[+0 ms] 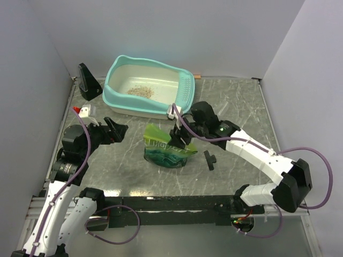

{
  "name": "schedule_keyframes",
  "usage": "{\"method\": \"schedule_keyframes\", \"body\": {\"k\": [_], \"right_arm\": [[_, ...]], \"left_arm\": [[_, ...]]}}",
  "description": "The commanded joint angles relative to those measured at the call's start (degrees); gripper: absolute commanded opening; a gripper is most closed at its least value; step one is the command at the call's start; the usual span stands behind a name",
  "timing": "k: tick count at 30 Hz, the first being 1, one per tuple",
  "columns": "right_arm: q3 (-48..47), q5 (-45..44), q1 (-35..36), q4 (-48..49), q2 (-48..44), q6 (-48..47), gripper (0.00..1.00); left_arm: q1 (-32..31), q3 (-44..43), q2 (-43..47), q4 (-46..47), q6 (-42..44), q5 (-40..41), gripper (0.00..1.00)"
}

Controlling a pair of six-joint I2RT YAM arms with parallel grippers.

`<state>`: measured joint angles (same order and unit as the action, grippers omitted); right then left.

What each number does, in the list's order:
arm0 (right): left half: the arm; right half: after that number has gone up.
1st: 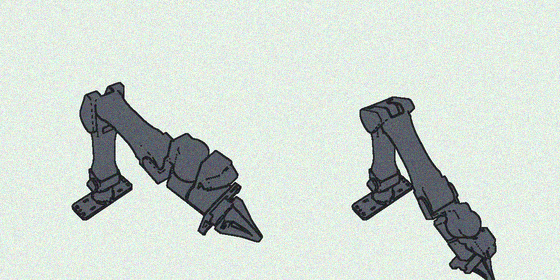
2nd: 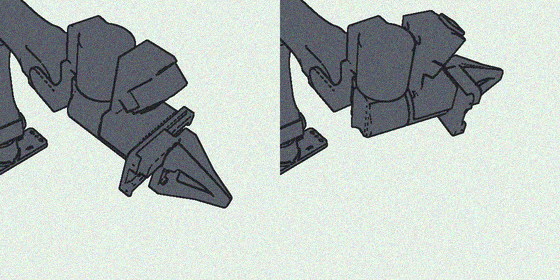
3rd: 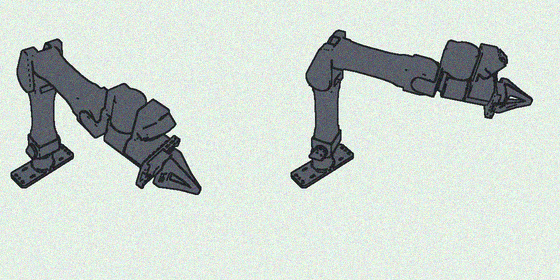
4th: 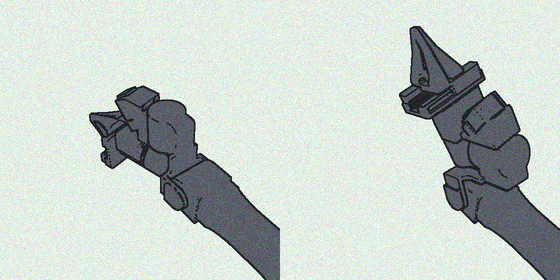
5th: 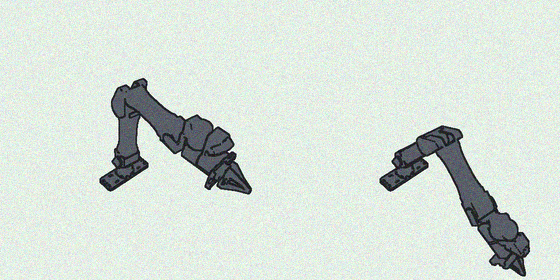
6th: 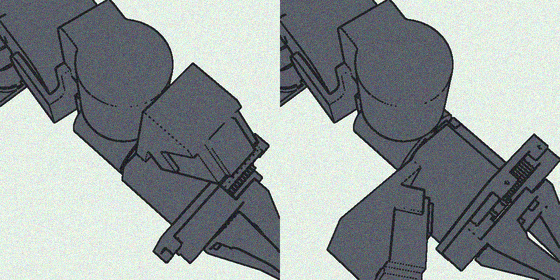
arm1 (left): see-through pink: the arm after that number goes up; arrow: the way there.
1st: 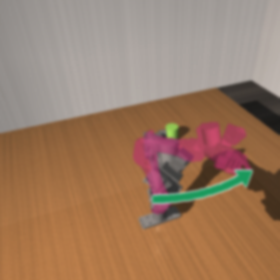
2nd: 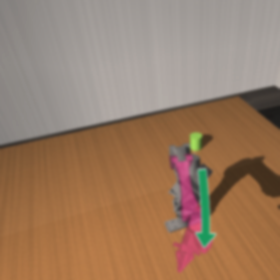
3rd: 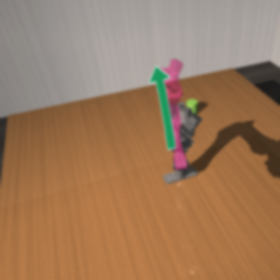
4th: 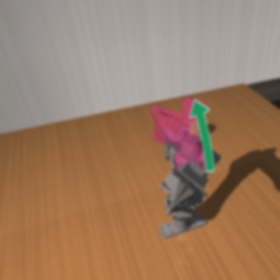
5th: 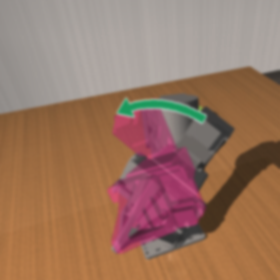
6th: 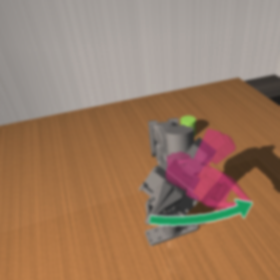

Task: Fill the litter box with clean litter

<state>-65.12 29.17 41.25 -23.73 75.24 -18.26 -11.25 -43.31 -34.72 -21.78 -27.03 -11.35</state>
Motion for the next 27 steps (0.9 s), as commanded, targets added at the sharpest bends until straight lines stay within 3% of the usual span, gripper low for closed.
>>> {"method": "schedule_keyframes", "body": {"k": [1, 5, 12, 13, 17, 27], "right_arm": [[6.0, 1.8, 0.1, 9.9, -6.1, 1.1, 0.64], [8.3, -2.2, 0.0, 11.3, -10.0, 2.5, 0.69], [6.5, -11.8, -0.6, 10.8, -16.4, 4.0, 0.77], [6.0, -12.9, -0.6, 9.9, -17.8, 4.9, 0.78], [7.3, -13.7, -0.6, 9.1, -22.8, 7.7, 0.78], [17.3, -13.5, -0.5, 9.7, -34.3, 13.9, 0.78]], "left_arm": [[-0.1, 0.2, -0.3, 1.8, 0.7, -0.5, 0.97], [-0.2, 0.2, -1.3, 2.1, 0.7, -1.7, 0.97], [-0.2, 0.1, -7.1, 6.8, -0.2, -15.0, 0.97], [-0.1, -0.5, -8.5, 7.4, -0.7, -20.0, 0.97], [-0.1, -3.5, -18.5, 9.6, -4.1, -30.7, 0.98], [-0.4, -4.6, -31.1, 19.4, -15.0, -45.1, 0.98]]}}
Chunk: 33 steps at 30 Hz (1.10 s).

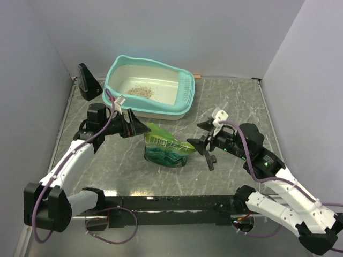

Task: Fill the litter box with clean litter

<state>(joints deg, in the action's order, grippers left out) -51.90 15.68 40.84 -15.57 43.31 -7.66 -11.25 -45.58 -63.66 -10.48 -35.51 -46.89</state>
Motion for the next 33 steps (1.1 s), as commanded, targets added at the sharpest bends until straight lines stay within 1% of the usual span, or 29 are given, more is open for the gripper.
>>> {"method": "schedule_keyframes", "body": {"k": [1, 2, 5, 8, 10, 15, 16, 17, 18, 19, 20, 21, 23, 24, 25, 27, 29, 31, 32, 33], "right_arm": [[4.9, -0.2, -0.1, 1.8, -2.6, 3.4, 0.78], [5.5, -0.6, -0.1, 1.9, -2.7, 3.6, 0.78], [6.5, -0.5, -0.1, 2.1, -2.2, 4.8, 0.78], [6.6, 0.1, -0.1, 2.9, -1.8, 5.7, 0.78], [6.8, -0.6, -0.1, 3.1, -2.0, 5.9, 0.78], [7.2, -3.1, -0.1, 3.0, -2.0, 6.7, 0.78], [7.2, -4.1, -0.1, 2.8, -1.8, 6.8, 0.78], [7.1, -5.4, -0.1, 2.2, -1.6, 6.8, 0.78], [7.0, -5.9, -0.1, 2.0, -1.3, 6.8, 0.78], [7.1, -6.4, -0.1, 2.0, -1.3, 7.0, 0.78], [7.2, -7.0, -0.1, 2.1, -1.2, 7.0, 0.78], [7.3, -7.2, -0.1, 2.2, -1.3, 7.1, 0.77], [7.5, -7.9, -0.1, 2.2, -1.2, 7.4, 0.77], [7.5, -8.2, -0.1, 2.2, -1.2, 7.5, 0.77], [7.6, -8.2, -0.1, 2.3, -1.2, 7.5, 0.77], [7.7, -8.3, -0.1, 2.2, -1.1, 7.5, 0.77], [7.2, -8.9, -0.1, 2.1, -0.5, 7.4, 0.77], [6.4, -10.4, -0.1, 1.8, 0.2, 7.0, 0.77], [5.5, -10.5, -0.1, 1.8, 1.2, 6.1, 0.77], [5.1, -10.4, -0.1, 1.8, 1.8, 5.6, 0.77]], "left_arm": [[-0.5, -2.3, -3.6, 10.0, -7.2, -10.2, 0.98], [-0.9, -2.7, -4.3, 10.1, -8.3, -10.6, 0.98], [-2.5, -2.4, -7.4, 15.7, -11.5, -11.8, 0.98], [-5.1, -2.8, -10.6, 18.9, -13.3, -12.4, 0.98], [-6.5, -3.3, -11.5, 19.4, -13.2, -12.3, 0.98], [-7.7, -4.1, -12.1, 27.1, -17.2, -15.1, 0.99], [-7.9, -3.9, -11.9, 28.6, -17.9, -16.1, 0.96], [-8.0, -3.2, -11.6, 30.9, -20.4, -16.9, 0.93], [-8.0, -2.7, -11.3, 36.0, -21.9, -17.5, 0.9], [-8.0, -2.1, -10.5, 38.3, -23.0, -18.1, 0.82], [-8.0, -1.4, -10.1, 39.8, -23.8, -18.4, 0.77], [-8.0, -1.1, -9.3, 40.9, -23.6, -18.5, 0.65], [-8.0, -0.6, -8.6, 41.1, -22.6, -18.8, 0.54], [-8.0, -0.3, -8.2, 41.1, -22.2, -18.8, 0.45], [-8.0, -0.1, -8.1, 41.1, -22.0, -19.0, 0.43], [-8.0, 0.1, -8.3, 39.8, -20.0, -19.2, 0.42], [-8.0, 1.1, -8.7, 40.5, -19.9, -19.6, 0.4], [-8.1, 2.0, -9.3, 42.1, -19.9, -20.1, 0.35], [-8.0, 2.4, -9.4, 42.6, -19.9, -20.3, 0.32], [-8.0, 2.5, -9.8, 42.9, -20.0, -20.5, 0.22]]}}
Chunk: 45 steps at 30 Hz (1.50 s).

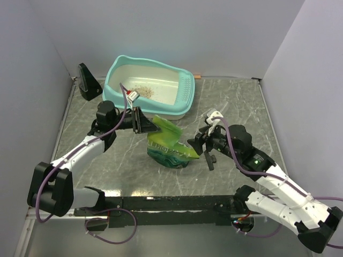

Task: Fill the litter box with clean litter

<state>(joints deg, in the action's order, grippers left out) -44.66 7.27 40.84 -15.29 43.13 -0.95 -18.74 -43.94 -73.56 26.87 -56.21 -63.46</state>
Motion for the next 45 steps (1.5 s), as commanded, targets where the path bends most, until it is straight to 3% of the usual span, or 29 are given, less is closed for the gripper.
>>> {"method": "schedule_keyframes", "body": {"k": [1, 3, 8, 14, 25, 29, 32, 36, 43, 45], "right_arm": [[-2.7, 0.0, -0.1, 1.4, 2.6, -1.9, 0.77], [-4.5, 3.0, -0.1, 0.8, 5.1, -4.6, 0.77], [-5.9, 12.5, -0.1, 0.2, 8.2, -11.8, 0.78], [-9.8, 27.0, -0.6, -7.7, 12.6, -19.9, 0.79], [-11.9, 42.9, -9.8, -3.3, 21.3, -21.9, 0.79], [-12.2, 49.4, -10.0, -3.3, 25.2, -22.4, 0.77], [-8.6, 53.5, -9.6, 2.0, 23.2, -20.4, 0.77], [-8.4, 55.0, -9.0, 1.7, 23.2, -20.1, 0.77], [-13.0, 51.8, -5.1, -2.8, 31.0, -23.2, 0.76], [-14.0, 50.2, -4.2, -4.0, 32.4, -23.4, 0.69]], "left_arm": [[-0.5, 1.0, 0.1, 6.1, 0.5, -4.2, 0.13], [-0.6, 0.5, 0.7, 4.8, 1.2, -4.2, 0.01], [-0.5, 0.3, 3.9, 1.1, 5.4, -3.8, 0.01], [-0.5, 0.9, 5.8, -0.2, 6.7, -3.8, 0.01], [-0.5, 2.2, 8.9, 0.9, 7.0, -4.0, 0.01], [-0.5, 2.5, 9.6, 0.7, 7.2, -3.9, 0.01], [-0.5, 2.4, 10.1, -0.3, 8.1, -3.5, 0.01], [-0.5, 2.2, 10.4, -0.7, 8.4, -3.3, 0.01], [-0.5, 3.0, 11.6, 1.7, 7.5, -3.0, 0.01], [-0.5, 2.6, 12.4, 1.2, 8.5, -3.1, 0.01]]}}
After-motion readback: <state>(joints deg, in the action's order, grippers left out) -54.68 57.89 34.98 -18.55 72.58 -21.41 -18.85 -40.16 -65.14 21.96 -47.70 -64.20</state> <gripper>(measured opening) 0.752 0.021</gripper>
